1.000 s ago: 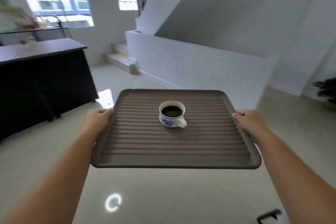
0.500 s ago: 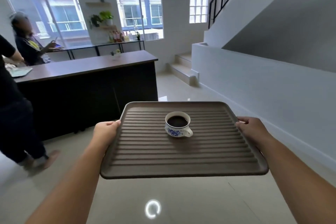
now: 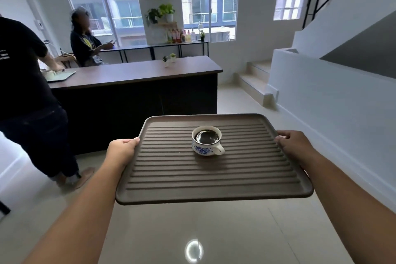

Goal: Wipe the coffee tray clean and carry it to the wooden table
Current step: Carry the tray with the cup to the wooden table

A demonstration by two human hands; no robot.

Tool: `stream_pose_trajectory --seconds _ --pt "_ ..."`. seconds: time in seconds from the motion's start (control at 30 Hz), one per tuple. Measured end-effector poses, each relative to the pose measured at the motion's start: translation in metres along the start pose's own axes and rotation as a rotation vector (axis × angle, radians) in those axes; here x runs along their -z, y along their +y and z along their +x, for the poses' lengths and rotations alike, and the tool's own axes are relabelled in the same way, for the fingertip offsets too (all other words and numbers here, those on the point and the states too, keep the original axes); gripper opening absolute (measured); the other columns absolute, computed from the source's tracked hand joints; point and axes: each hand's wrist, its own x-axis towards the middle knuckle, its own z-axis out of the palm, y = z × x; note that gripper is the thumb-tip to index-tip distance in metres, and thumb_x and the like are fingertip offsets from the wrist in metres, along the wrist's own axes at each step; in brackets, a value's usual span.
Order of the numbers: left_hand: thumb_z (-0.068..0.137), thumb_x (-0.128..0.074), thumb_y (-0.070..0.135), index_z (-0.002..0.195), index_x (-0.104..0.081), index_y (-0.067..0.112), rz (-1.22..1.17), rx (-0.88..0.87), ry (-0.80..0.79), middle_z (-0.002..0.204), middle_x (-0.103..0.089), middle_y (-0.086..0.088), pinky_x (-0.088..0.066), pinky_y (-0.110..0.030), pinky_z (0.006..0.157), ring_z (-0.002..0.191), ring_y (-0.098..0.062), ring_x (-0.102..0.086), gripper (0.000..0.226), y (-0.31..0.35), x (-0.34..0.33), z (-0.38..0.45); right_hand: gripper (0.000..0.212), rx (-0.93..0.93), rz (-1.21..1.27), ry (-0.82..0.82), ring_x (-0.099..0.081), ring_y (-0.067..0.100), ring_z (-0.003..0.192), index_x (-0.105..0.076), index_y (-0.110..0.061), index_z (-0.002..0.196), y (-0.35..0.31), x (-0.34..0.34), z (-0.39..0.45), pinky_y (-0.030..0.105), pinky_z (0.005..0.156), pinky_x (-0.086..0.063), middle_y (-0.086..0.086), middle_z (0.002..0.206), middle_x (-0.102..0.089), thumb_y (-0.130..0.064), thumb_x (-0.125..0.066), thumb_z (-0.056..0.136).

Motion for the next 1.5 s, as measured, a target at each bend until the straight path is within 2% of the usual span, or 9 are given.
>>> stream_pose_trajectory --seconds 0.13,0.33,0.57,0.7,0.97,1.17,1.3,1.4,1.5 --pt "0.088 -0.067 0.029 0.101 -0.073 0.004 -0.003 0.028 0.048 0.095 -0.073 -0.015 -0.053 -0.040 0.090 0.092 -0.029 -0.068 0.029 0.020 -0.041 0.057 0.033 0.027 -0.052 -0.042 -0.062 0.026 0.102 -0.063 -0.014 0.121 -0.015 -0.013 0.100 0.037 0.095 -0.046 0.010 0.116 -0.067 -0.018 -0.057 0.089" --pt "0.087 -0.067 0.031 0.104 -0.072 0.004 0.009 0.048 0.082 0.097 -0.072 -0.015 -0.053 -0.038 0.090 0.093 -0.028 -0.067 0.033 0.038 -0.092 0.152 0.037 0.049 -0.065 -0.096 -0.061 0.025 0.107 -0.064 -0.017 0.120 -0.026 -0.046 0.228 0.041 0.099 -0.046 0.009 0.122 -0.065 -0.021 -0.057 0.084" --pt "0.088 -0.066 0.030 0.100 -0.073 0.005 0.000 0.038 0.079 0.092 -0.072 -0.015 -0.053 -0.037 0.085 0.087 -0.028 -0.067 0.029 0.052 -0.160 0.291 0.038 0.042 -0.020 -0.098 -0.058 0.024 0.113 -0.059 -0.012 0.126 -0.037 -0.102 0.376 0.037 0.102 -0.043 0.011 0.129 -0.060 -0.018 -0.057 0.088" --pt "0.089 -0.065 0.029 0.095 -0.073 0.007 -0.004 0.041 0.049 0.089 -0.073 -0.014 -0.055 -0.043 0.086 0.087 -0.030 -0.069 0.025 0.068 -0.194 0.376 0.038 0.018 -0.041 -0.095 -0.049 0.023 0.128 -0.062 -0.017 0.124 -0.050 -0.132 0.464 0.042 0.106 -0.039 0.017 0.139 -0.051 -0.020 -0.057 0.086" --pt "0.090 -0.064 0.029 0.083 -0.074 0.011 0.007 0.022 0.011 0.083 -0.073 -0.011 -0.054 -0.035 0.080 0.078 -0.026 -0.067 0.021 0.111 -0.263 0.524 0.036 0.007 -0.060 -0.082 -0.058 0.025 0.114 -0.063 -0.018 0.122 -0.083 -0.170 0.607 0.041 0.102 -0.043 0.011 0.127 -0.062 -0.019 -0.056 0.087" --pt "0.088 -0.066 0.030 0.079 -0.076 0.014 0.014 0.019 0.035 0.082 -0.074 -0.008 -0.056 -0.043 0.086 0.082 -0.027 -0.070 0.021 0.121 -0.319 0.619 0.037 0.014 -0.042 -0.099 -0.061 0.022 0.106 -0.060 -0.013 0.126 -0.087 -0.203 0.719 0.036 0.097 -0.045 0.007 0.121 -0.064 -0.016 -0.056 0.089" --pt "0.090 -0.064 0.026 0.070 -0.071 0.022 -0.025 0.018 0.079 0.079 -0.072 -0.004 -0.053 -0.033 0.081 0.075 -0.020 -0.067 0.021 0.131 -0.356 0.669 0.036 0.050 -0.063 -0.119 -0.060 0.021 0.096 -0.061 -0.015 0.125 -0.096 -0.223 0.804 0.034 0.091 -0.045 0.003 0.102 -0.065 -0.019 -0.058 0.089" --pt "0.090 -0.063 0.030 0.070 -0.072 0.025 0.001 0.031 0.106 0.080 -0.073 -0.001 -0.053 -0.037 0.083 0.079 -0.020 -0.068 0.023 0.140 -0.376 0.712 0.034 0.081 -0.076 -0.153 -0.063 0.022 0.087 -0.063 -0.017 0.122 -0.107 -0.238 0.862 0.030 0.080 -0.044 0.005 0.092 -0.068 -0.017 -0.057 0.089" --pt "0.090 -0.062 0.028 0.069 -0.071 0.027 0.002 0.044 0.137 0.079 -0.071 0.003 -0.051 -0.035 0.082 0.079 -0.018 -0.066 0.023 0.149 -0.392 0.752 0.034 0.118 -0.110 -0.183 -0.064 0.025 0.088 -0.064 -0.019 0.121 -0.123 -0.256 0.917 0.032 0.081 -0.046 0.007 0.091 -0.069 -0.018 -0.056 0.088"
